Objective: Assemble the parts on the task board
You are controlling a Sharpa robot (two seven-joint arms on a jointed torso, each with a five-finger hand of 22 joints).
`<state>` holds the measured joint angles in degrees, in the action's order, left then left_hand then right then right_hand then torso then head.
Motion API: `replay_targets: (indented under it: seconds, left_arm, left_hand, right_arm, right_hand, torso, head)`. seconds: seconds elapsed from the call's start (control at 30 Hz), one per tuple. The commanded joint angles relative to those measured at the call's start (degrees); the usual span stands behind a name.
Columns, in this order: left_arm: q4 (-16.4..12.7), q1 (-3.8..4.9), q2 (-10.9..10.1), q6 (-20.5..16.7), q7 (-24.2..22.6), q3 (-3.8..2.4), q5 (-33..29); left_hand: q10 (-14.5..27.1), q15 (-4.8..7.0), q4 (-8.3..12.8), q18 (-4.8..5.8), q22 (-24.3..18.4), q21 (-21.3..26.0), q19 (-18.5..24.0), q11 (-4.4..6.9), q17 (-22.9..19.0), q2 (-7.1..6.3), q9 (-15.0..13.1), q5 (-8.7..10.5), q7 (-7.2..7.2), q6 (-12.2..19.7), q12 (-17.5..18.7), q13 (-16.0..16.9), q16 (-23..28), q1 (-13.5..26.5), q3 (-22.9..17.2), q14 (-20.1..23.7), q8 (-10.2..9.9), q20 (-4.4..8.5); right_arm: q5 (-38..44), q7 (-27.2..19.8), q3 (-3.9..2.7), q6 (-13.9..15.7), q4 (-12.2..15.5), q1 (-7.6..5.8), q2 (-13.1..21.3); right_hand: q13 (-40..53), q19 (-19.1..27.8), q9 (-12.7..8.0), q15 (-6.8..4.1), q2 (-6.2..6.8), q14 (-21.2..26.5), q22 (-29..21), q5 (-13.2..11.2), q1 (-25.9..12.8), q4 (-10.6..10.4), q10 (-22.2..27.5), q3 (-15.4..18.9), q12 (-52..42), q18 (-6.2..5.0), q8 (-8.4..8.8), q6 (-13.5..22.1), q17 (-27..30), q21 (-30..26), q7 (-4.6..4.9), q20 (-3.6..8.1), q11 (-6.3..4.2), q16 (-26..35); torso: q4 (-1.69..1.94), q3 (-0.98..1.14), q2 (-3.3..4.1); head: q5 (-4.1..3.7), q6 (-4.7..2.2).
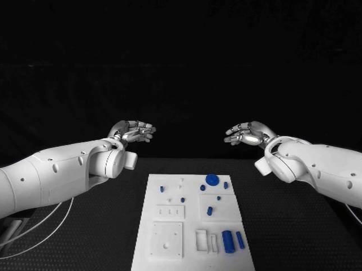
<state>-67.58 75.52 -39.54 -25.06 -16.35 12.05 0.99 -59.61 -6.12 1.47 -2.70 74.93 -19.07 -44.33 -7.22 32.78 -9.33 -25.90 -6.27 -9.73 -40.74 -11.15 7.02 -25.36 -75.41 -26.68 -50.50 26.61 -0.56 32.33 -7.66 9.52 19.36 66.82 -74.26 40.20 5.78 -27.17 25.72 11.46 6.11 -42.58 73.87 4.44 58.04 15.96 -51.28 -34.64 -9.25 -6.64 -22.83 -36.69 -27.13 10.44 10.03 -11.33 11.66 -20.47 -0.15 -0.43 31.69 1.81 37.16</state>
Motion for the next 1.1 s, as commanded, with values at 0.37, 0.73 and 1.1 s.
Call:
replay_targets:
  seconds: [0.37,0.73,1.1]
  left_arm:
    - [-8.8,0.13,-4.23,2.55,-1.57,-0.09,7.18]
    - [-16.27,0.12,-8.55,2.41,-2.19,-0.26,11.7]
    - [-19.94,0.1,-10.55,3.34,-2.51,-0.26,14.72]
  left_hand:
    - [-10.01,5.78,11.86,-1.41,1.55,-14.4,-9.46,1.6,8.82,2.37,0.95,-1.11,0.79,-8.34,1.86,1.76,-8.69,5.06,-3.29,-13.8,-3.6,5.72]
    - [-9.8,6.77,13.55,-1.96,1.45,-21.86,-9.87,1.67,13.24,1.87,0.49,-1.08,0.53,-8.09,4.76,2.15,-14.93,6.67,-4.49,-15.15,-5.56,6.96]
    - [-9.97,6.86,13.46,-2.33,1.28,-23.93,-9.57,1.65,14.4,1.86,0.05,-1.19,0.52,-8.53,5.69,2.37,-17.45,7.62,-4.75,-15.63,-5.88,7.0]
  right_arm:
    - [43.67,3.14,-0.04,1.09,3.51,0.74,0.02]
    - [60.47,8.67,-0.07,-1.29,6.24,1.78,-0.49]
    - [67.45,10.62,-0.08,-1.3,6.35,3.9,-2.26]
  right_hand:
    - [1.64,-35.13,0.28,-12.43,2.76,-32.57,1.51,2.91,6.78,0.75,-17.09,-3.21,-0.77,-8.36,-1.12,-14.79,-12.52,11.62,-1.26,5.56,-6.48,-16.0]
    - [1.13,-45.59,-0.27,-12.6,4.4,-36.44,2.72,4.6,7.4,0.41,-16.54,-3.23,3.73,-8.36,2.01,-14.66,-25.51,27.36,-0.73,12.39,-6.27,-37.84]
    - [0.26,-45.13,-0.49,-12.26,5.1,-35.15,2.49,2.72,7.08,-0.02,-16.74,-5.17,5.16,-8.36,2.74,-14.82,-25.64,30.92,-0.9,13.14,-5.92,-41.67]
  torso:
    - [0.71,-0.11,2.04]
    - [2.33,-0.61,4.27]
    - [3.33,-1.09,6.39]
  head:
    - [-0.68,-0.74]
    - [-1.9,-1.43]
    - [-2.86,-1.94]
